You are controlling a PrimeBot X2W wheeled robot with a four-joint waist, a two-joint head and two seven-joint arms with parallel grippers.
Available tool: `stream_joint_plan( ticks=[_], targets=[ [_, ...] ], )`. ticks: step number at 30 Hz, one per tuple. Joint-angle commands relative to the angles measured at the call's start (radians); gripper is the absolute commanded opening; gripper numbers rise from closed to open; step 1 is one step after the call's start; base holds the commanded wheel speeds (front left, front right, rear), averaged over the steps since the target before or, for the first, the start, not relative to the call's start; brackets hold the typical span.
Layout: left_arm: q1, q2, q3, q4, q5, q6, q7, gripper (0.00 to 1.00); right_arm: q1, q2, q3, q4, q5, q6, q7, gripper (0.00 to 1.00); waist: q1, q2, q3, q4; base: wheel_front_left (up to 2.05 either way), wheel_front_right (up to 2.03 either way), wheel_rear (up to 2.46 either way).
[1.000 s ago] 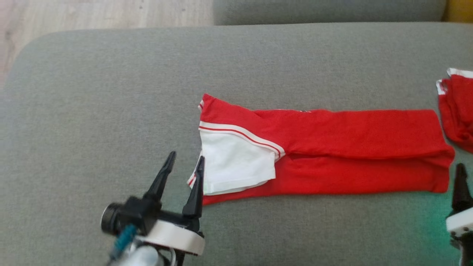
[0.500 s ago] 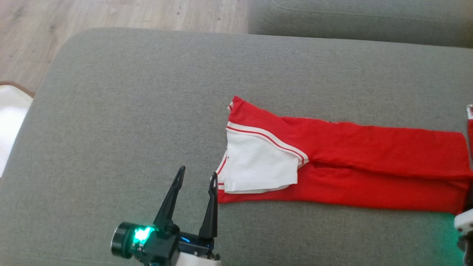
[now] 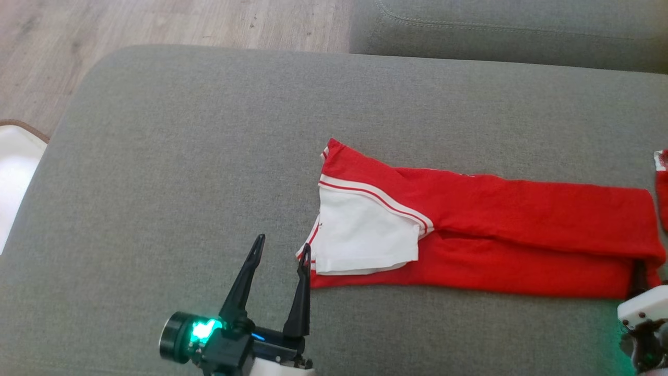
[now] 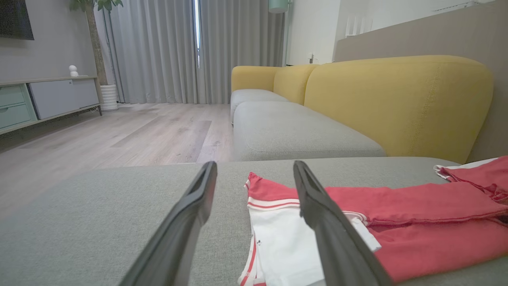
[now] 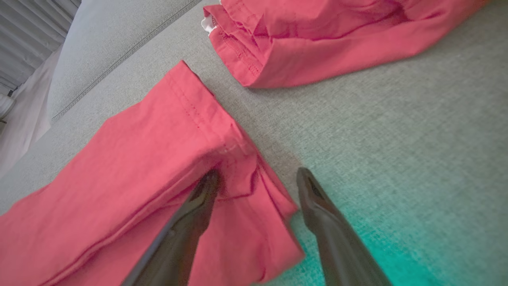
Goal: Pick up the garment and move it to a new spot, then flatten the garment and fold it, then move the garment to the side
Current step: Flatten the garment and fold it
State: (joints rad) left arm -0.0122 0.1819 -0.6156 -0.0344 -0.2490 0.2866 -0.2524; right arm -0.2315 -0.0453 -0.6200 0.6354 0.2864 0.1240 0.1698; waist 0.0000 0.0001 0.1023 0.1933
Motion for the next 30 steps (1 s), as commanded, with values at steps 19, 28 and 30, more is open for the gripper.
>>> stream_joint_plan(
  ticks=[19, 28, 30],
  targets=[
    [0.017, -0.057, 0.104, -0.006, 0.055, -0.076, -0.009, 1.0, -0.071, -0.073, 0.086, 0.096, 0.048, 0.007, -0.071, 0.0, 0.0, -0.0001, -0.018, -0.013, 0.0, 0.0, 0.0],
    [0.044, -0.06, 0.124, 0.005, 0.069, -0.104, -0.009, 1.0, -0.022, -0.07, 0.199, -0.093, 0.205, 0.007, -0.089, 0.0, 0.0, -0.0001, -0.059, -0.022, 0.0, 0.0, 0.0],
    [0.048, -0.059, 0.129, 0.007, 0.072, -0.11, -0.009, 1.0, -0.014, -0.054, 0.249, -0.168, 0.239, 0.007, -0.082, 0.0, 0.0, -0.0001, -0.069, -0.02, 0.0, 0.0, 0.0]
  ],
)
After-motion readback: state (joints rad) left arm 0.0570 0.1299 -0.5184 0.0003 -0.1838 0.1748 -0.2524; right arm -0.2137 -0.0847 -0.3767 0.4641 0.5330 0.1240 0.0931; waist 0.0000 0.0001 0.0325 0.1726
